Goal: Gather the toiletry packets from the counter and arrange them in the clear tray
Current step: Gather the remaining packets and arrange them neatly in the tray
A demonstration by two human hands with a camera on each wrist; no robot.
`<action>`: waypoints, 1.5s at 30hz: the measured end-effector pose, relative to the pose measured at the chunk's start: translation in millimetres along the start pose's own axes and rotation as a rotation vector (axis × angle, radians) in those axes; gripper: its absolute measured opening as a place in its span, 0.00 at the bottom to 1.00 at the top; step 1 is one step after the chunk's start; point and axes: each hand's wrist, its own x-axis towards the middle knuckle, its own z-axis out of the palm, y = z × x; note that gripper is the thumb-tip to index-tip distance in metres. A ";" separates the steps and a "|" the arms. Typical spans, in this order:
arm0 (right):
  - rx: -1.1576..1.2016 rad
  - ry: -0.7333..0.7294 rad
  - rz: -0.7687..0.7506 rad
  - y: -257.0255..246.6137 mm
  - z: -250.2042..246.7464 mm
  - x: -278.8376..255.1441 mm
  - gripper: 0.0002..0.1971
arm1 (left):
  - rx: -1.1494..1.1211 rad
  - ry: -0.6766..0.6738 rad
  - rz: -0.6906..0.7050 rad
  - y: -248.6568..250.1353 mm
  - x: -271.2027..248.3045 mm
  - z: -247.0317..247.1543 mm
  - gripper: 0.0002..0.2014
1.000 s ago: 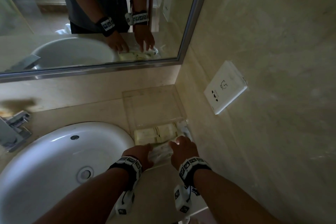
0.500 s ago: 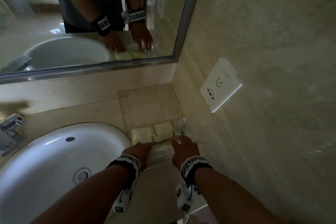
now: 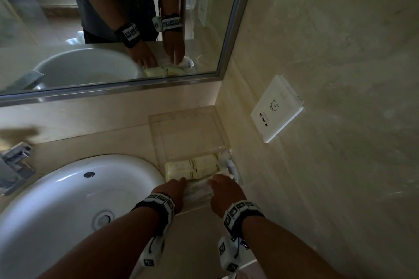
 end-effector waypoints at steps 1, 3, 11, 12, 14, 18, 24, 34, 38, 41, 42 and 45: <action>-0.022 -0.026 0.005 -1.0 1.6 -0.5 0.29 | 0.004 -0.003 0.003 -0.3 0.6 -0.9 0.31; -0.057 -0.071 0.008 -3.6 1.6 -0.7 0.32 | 0.013 -0.004 0.006 -1.4 2.2 -1.6 0.30; -0.025 -0.168 -0.002 0.9 -13.4 3.6 0.36 | -0.060 -0.002 -0.005 -5.5 3.7 4.2 0.29; -0.028 -0.140 -0.008 2.9 -11.7 2.3 0.35 | -0.080 -0.003 -0.008 -7.1 4.0 3.4 0.30; -0.058 -0.048 -0.017 5.4 -6.9 -0.3 0.31 | -0.119 0.007 -0.020 -10.7 3.7 0.3 0.31; -0.100 0.019 0.085 1.8 -6.7 -2.5 0.33 | -0.181 0.061 -0.049 -19.7 1.4 -5.6 0.24; -0.044 -0.056 0.255 4.4 -18.0 9.5 0.43 | -0.194 0.167 -0.061 -30.9 -5.6 -8.6 0.27; -0.139 0.015 0.154 9.8 -8.2 51.8 0.42 | -0.020 0.239 0.109 -7.7 17.4 -1.7 0.32; -0.137 0.029 0.087 8.7 5.6 52.1 0.41 | 0.007 0.235 0.061 3.6 23.6 18.9 0.34; -0.080 0.074 0.052 9.6 16.4 49.8 0.38 | 0.003 0.237 0.020 13.5 25.1 27.5 0.37; -0.067 0.077 0.049 10.6 18.6 50.5 0.38 | 0.004 0.242 0.012 16.0 25.8 28.3 0.37; -0.031 0.034 0.040 11.8 15.0 54.5 0.38 | 0.003 0.257 -0.004 21.4 28.7 25.4 0.38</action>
